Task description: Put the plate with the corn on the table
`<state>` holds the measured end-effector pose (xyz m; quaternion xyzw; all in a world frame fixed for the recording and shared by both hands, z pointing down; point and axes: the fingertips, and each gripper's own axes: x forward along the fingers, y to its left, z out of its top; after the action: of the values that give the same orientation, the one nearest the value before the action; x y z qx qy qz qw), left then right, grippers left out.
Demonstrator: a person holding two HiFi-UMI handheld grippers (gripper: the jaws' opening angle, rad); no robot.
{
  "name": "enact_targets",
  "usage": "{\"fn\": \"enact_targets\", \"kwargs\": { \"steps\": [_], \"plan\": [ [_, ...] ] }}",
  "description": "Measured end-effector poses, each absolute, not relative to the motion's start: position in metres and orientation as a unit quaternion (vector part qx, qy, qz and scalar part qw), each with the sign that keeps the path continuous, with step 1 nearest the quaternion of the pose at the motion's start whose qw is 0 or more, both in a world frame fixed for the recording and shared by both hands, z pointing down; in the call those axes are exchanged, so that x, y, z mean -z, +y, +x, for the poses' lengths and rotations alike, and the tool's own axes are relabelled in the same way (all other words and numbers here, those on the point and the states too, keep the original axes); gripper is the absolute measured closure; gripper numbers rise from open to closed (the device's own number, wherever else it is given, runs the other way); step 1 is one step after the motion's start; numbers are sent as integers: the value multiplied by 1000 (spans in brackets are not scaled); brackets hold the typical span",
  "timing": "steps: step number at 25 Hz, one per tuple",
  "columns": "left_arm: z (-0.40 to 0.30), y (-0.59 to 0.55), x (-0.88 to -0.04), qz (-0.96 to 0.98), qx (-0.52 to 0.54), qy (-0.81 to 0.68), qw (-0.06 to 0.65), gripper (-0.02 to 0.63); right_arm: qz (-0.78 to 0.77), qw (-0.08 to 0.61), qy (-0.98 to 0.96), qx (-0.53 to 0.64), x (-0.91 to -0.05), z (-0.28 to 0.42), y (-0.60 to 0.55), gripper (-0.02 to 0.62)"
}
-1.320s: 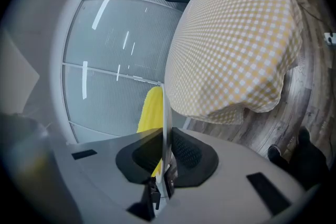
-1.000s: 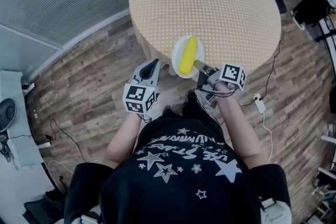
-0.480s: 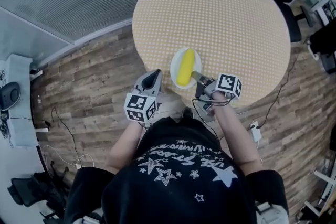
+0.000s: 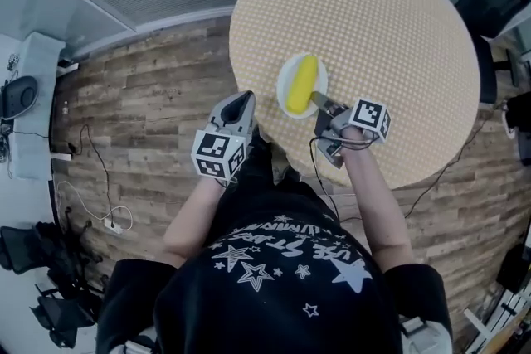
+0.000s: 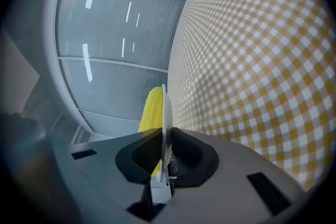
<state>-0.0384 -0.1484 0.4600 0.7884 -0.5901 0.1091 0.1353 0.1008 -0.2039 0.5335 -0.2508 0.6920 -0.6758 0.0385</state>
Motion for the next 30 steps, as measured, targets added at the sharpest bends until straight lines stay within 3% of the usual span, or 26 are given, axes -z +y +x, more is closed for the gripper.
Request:
{"fn": "enact_targets", "kwargs": {
  "steps": [18,30],
  "plan": [
    [-102,-269,-463,798,-83,-581,137,595,-256,70,701,662,-516,38,-309,552],
    [-152,-361,-494,812,-91,-552,165,595,-303,39,691,655,-556,-11,-397,552]
  ]
}}
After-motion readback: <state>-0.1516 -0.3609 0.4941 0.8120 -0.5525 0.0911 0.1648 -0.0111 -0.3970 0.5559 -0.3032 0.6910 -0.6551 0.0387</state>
